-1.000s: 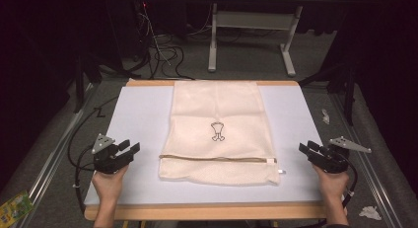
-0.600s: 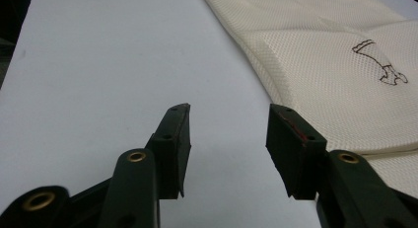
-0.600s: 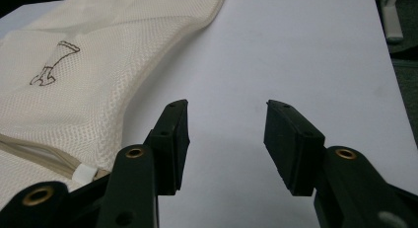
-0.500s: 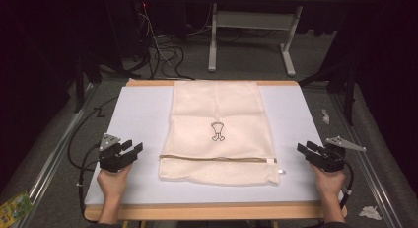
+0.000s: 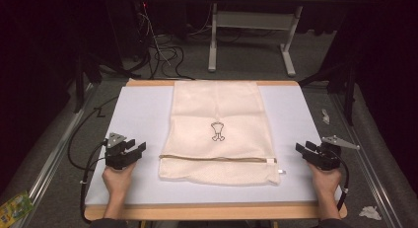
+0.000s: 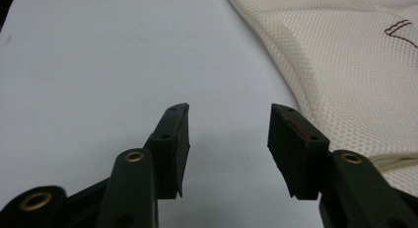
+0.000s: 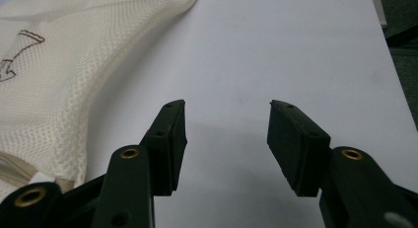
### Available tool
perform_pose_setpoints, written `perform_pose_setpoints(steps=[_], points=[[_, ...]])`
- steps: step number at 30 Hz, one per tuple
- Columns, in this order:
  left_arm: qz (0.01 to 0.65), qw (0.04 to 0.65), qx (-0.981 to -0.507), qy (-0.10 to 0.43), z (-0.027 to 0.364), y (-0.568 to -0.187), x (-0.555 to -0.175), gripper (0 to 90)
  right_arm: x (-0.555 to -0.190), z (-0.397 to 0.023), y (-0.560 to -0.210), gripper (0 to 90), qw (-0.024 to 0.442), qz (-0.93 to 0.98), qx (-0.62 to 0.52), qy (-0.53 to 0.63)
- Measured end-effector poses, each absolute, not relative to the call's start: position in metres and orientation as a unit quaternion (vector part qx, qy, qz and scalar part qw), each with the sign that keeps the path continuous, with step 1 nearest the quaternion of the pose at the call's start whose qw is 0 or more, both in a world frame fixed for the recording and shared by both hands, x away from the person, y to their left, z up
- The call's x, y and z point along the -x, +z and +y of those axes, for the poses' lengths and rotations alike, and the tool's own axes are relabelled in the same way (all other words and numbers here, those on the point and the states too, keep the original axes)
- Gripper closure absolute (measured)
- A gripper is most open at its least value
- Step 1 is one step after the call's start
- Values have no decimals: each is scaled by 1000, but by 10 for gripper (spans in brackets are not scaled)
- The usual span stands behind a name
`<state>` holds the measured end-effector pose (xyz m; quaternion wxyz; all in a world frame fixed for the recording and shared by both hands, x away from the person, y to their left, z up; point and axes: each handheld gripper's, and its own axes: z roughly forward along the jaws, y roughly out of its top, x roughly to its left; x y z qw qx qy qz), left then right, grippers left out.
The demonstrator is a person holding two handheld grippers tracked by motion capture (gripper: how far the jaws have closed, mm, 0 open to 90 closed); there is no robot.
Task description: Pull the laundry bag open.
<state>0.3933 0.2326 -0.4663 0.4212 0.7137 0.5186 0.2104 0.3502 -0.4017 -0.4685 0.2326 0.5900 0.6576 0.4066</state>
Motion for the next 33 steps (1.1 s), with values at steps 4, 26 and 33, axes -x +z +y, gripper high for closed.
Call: perform_pose_setpoints(steps=[4,26,33], points=[[522,418,-713,212,231,-469,-397,505,-353,-401,-471,500,233,659,-594,398],[526,401,-713,233,224,-481,-406,498,-360,-395,-475,497,246,665,-604,365],[528,394,-714,237,223,-483,-407,496,-361,-394,-476,490,245,666,-606,360]])
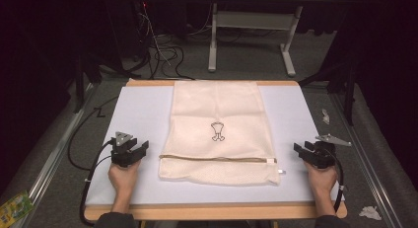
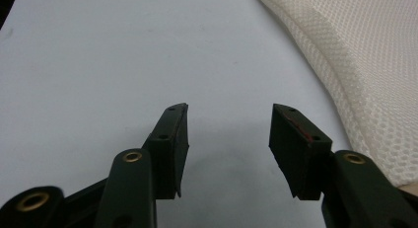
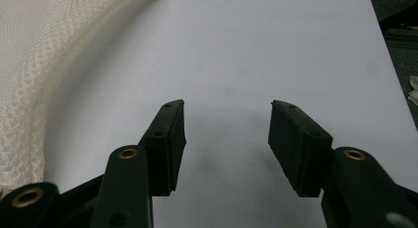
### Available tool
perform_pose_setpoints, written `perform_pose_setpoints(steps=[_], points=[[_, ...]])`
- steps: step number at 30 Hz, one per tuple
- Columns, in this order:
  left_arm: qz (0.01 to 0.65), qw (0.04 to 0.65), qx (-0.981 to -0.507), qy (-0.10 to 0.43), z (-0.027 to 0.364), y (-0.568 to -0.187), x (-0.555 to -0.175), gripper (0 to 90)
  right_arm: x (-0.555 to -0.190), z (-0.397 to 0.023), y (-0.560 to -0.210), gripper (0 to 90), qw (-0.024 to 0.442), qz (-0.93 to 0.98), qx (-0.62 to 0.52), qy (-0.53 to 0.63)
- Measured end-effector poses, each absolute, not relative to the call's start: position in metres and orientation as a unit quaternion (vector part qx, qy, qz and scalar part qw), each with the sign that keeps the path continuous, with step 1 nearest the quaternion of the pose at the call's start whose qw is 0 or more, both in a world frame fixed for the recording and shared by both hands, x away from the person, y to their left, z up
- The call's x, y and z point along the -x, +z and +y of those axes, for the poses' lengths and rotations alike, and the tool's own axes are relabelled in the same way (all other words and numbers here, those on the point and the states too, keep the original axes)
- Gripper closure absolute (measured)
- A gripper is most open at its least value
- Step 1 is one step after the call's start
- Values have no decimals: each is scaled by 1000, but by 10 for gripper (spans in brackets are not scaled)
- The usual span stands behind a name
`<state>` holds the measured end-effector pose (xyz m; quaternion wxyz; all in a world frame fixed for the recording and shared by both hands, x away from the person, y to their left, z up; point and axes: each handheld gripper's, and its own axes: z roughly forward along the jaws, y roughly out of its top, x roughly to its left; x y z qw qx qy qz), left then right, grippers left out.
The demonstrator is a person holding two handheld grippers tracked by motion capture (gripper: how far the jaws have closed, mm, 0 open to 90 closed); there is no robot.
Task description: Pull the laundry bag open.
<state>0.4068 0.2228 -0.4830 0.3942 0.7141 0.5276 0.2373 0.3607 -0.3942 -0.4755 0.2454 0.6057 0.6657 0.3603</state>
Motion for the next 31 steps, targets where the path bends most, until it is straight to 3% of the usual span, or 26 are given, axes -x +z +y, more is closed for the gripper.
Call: perform_pose_setpoints(steps=[13,31], points=[[528,380,-720,241,220,-485,-407,417,-360,-389,-477,445,258,678,-598,341],[528,381,-721,237,220,-486,-408,387,-361,-387,-478,423,261,682,-596,333]])
